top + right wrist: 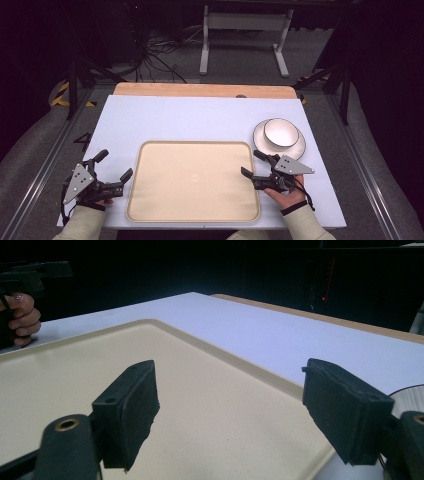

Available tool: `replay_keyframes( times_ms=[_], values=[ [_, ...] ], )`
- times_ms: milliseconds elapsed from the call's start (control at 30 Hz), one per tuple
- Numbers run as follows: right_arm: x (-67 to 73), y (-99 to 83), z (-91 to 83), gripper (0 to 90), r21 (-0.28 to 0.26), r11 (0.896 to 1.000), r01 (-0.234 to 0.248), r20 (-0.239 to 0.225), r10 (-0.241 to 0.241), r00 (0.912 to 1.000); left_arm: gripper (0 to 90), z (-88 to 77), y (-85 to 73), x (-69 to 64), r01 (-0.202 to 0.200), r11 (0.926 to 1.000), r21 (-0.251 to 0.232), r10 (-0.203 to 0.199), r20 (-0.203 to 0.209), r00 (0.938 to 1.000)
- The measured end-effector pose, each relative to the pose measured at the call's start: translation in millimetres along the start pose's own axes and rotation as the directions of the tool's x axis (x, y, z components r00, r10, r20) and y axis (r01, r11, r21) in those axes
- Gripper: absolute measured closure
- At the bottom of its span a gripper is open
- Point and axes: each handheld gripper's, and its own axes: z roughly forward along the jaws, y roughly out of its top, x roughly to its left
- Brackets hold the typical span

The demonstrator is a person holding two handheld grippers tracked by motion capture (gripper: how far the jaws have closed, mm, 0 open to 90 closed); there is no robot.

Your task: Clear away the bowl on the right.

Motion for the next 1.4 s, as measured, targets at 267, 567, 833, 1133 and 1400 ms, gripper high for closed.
replay_keyframes(
  times_ms=[267, 567, 833, 1133, 1400],
  values=[
    [-0.8, -0.5, 0.0, 22.2, 0.0, 1.0, -0.011, -0.003, 0.011, 0.9999, 0.2, 0.3, 0.1, 0.4, -0.002, 1.0, 0.003, 0.002, -0.003, 1.0],
    [-0.3, 0.0, -0.5, 22.2, -0.001, 1.0, -0.01, -0.003, 0.01, 0.9999, 0.2, 0.2, 0.1, 0.3, -0.003, 1.0, 0.002, 0.003, -0.003, 1.0],
    [-0.4, 2.2, -0.3, 21.9, 0.001, 1.0, 0.009, 0.003, -0.009, 1.0, 0.2, 0.4, 0.2, 0.0, -0.005, 1.0, 0.005, 0.005, -0.006, 1.0],
    [1.7, 16.8, -3.2, 21.0, -0.007, 1.0, -0.002, -0.004, 0.002, 1.0, 0.2, 0.7, 0.1, -0.5, -0.007, 1.0, 0.005, 0.007, -0.004, 1.0],
    [4.6, 30.6, -6.1, 21.0, -0.017, 1.0, -0.01, -0.007, 0.01, 0.9999, 0.2, 1.2, 0.2, -0.6, -0.008, 1.0, 0.005, 0.008, -0.005, 1.0]
  ],
)
